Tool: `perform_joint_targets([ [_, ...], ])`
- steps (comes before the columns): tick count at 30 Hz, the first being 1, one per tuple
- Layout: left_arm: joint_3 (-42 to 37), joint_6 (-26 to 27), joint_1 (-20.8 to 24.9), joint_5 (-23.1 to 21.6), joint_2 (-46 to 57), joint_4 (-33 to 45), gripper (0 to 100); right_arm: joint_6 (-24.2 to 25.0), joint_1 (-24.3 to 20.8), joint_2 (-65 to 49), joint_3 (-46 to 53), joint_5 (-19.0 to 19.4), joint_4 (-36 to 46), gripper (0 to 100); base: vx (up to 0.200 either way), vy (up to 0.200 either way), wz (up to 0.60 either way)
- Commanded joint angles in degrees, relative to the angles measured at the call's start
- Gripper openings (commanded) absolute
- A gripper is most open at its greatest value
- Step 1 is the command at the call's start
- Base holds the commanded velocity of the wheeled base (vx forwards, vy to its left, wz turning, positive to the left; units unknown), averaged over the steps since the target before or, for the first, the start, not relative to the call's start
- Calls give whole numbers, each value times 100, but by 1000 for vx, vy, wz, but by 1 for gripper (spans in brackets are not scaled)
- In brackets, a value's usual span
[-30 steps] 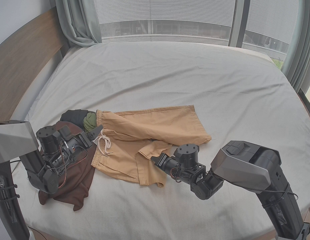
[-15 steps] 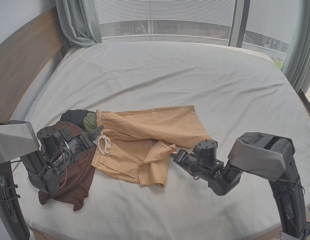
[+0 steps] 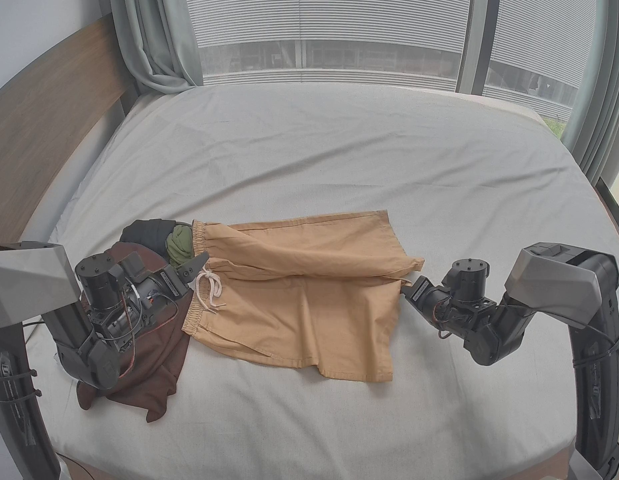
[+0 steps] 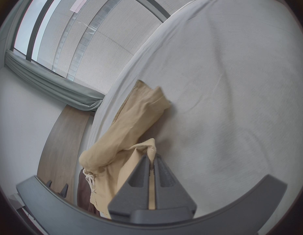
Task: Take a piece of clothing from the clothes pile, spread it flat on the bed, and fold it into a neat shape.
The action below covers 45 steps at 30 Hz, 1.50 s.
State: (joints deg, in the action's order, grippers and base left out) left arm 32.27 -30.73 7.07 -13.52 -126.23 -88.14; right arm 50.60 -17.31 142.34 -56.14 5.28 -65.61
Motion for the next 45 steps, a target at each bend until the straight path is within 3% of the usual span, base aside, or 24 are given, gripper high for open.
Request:
perform_joint_targets([
  [1,8,-3,5,-2,-68,-10,100,-24,281,-57,15,17,119,0,0,0,0],
  [9,-1,6,31,-2,-86,-19,100,-226,562,-39,-20,202,189,0,0,0,0],
  [15,-1,15,66,7,-138,-19,100,-341,553,22,-249,386,180,0,0,0,0],
  [26,8,15,66,7,-138,-19,100,-894,545,92,-284,386,119,0,0,0,0],
  [27,8,15,66,7,-138,-19,100,-903,545,92,-284,386,110,100,0,0,0],
  [32,8,15,49,7,-147,-19,100,-1035,597,-31,-90,272,31,100,0,0,0],
  [39,-28,85,49,7,-147,-19,100,-1132,527,-628,1105,237,-664,100,0,0,0],
  [45,-28,85,58,7,-147,-19,100,-1088,105,-778,2292,272,-1384,100,0,0,0],
])
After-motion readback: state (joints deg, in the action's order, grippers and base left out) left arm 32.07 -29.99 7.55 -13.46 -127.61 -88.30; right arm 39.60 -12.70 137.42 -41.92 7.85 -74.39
